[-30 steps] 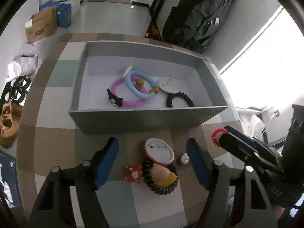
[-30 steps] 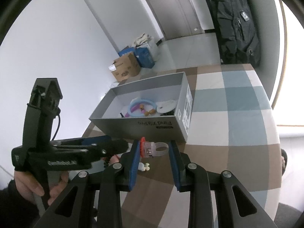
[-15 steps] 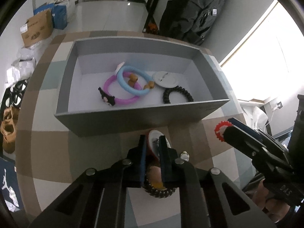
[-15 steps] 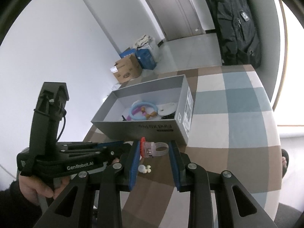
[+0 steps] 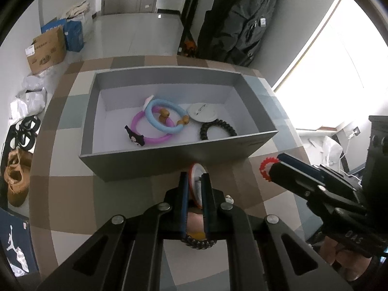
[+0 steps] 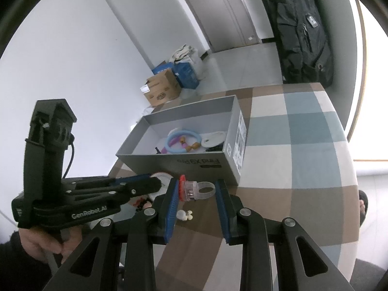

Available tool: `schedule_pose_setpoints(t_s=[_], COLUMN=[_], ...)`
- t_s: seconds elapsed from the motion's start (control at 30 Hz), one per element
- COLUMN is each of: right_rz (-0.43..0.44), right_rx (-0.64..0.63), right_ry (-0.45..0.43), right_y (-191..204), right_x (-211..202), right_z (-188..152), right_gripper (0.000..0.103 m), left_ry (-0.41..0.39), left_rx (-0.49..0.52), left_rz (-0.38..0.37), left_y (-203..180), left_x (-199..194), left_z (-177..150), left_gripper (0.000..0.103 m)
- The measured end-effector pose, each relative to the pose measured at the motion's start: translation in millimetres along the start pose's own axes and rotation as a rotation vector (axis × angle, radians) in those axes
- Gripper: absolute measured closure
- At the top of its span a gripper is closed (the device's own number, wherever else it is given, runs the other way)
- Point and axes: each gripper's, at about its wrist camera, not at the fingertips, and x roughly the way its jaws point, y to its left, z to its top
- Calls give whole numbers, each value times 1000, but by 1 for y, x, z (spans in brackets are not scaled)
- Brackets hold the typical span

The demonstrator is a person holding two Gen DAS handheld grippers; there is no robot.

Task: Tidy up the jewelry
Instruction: 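Carry the clear trinket and white badge with both tools over the box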

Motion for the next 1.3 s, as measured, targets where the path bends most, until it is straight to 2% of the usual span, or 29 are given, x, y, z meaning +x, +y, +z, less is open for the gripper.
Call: schedule_pose_setpoints(t_s=[0.7, 0.87, 1.07, 1.3], right_rz=[-27, -11, 0, 38], right_rx=[-22, -26, -35, -70], right_ry=[6, -15, 6, -59], right_y=[5, 11, 17, 32], right_x=[2, -1, 6, -5], right_z=[-6, -3, -5, 10], right_gripper=[74, 74, 74, 74], left_ry=[-76, -119, -161, -238], left_rx=[-4, -29, -57, -99], left_rz=[-22, -47, -60, -88], left_y=[0, 6, 12, 24], left_x=[-24, -37, -48, -59], left_z=[-1, 0, 4, 11], left_gripper=[98, 98, 98, 98])
